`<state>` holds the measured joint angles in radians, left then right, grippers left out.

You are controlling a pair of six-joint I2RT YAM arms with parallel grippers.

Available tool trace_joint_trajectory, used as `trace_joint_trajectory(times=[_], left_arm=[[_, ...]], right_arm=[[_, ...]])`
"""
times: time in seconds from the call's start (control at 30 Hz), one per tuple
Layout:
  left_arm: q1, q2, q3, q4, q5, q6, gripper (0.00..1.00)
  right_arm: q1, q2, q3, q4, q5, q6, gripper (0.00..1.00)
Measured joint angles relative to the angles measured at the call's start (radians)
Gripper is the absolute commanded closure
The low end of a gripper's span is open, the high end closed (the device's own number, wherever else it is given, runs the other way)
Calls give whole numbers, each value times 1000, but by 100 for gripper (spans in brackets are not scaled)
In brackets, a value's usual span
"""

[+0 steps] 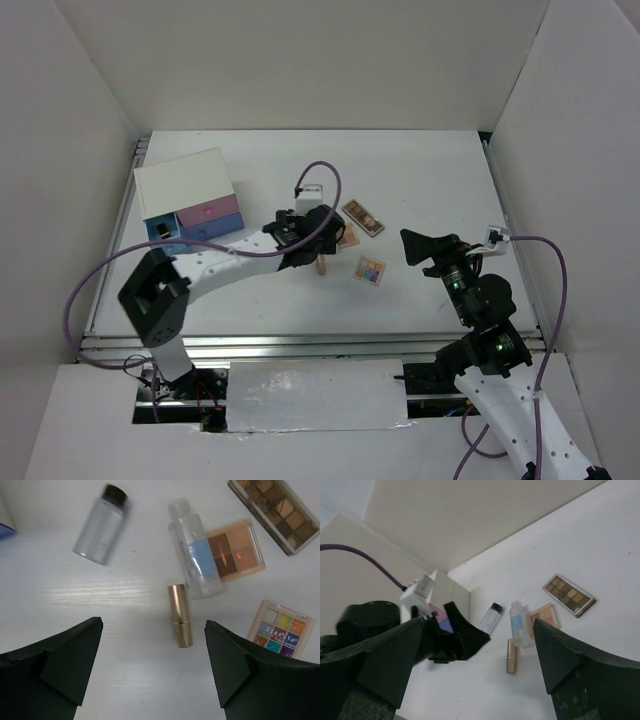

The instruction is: Organize the makeup

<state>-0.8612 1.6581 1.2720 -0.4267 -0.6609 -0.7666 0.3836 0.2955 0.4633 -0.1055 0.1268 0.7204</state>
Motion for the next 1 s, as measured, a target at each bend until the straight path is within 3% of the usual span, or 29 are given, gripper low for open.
trace_joint_trajectory(times=[0.23,0.57,0.7,0.9,1.0], left_arm=[[-37,256,145,-14,24,-84,9],[-37,310,130,2,33,-151,29],[-37,357,126,6,42,-162,30],[-37,362,92,11,45,-203,57],[-41,351,72,28,44,-214,79]], right_arm=[[0,29,0,-7,41,4,0],[0,48,0,-24,33,4,0],[0,47,0,-24,29,4,0],[0,47,0,-24,23,4,0],[0,47,0,-24,22,4,0]])
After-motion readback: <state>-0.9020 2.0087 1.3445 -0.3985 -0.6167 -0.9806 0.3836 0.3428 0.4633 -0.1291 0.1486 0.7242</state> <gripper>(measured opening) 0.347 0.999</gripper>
